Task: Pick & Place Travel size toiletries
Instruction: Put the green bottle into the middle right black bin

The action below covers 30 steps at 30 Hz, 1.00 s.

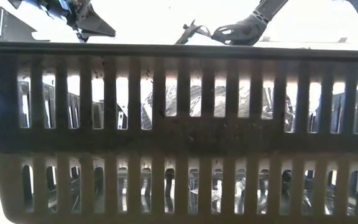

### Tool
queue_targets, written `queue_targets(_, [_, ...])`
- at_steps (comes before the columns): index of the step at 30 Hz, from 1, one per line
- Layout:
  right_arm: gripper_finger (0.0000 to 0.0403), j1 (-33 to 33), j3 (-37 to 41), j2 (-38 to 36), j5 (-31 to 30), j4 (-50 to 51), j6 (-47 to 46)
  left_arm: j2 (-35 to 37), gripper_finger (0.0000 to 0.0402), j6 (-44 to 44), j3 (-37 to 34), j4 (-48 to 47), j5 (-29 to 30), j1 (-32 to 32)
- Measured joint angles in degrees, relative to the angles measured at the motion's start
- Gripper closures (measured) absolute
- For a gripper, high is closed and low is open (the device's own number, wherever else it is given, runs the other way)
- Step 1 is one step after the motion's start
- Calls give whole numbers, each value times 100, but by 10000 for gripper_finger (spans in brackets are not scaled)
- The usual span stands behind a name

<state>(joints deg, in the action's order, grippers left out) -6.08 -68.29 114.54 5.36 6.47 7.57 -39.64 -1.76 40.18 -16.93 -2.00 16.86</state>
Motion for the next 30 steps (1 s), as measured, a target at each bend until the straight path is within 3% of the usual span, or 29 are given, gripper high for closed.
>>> queue_targets(12, [164, -125, 17, 11, 37, 406, -29, 0, 368, 0, -1, 4, 4, 0])
queue_targets(30, [164, -105, 22, 13, 57, 226, -24, 0, 368, -2, 0, 9, 22, 0])
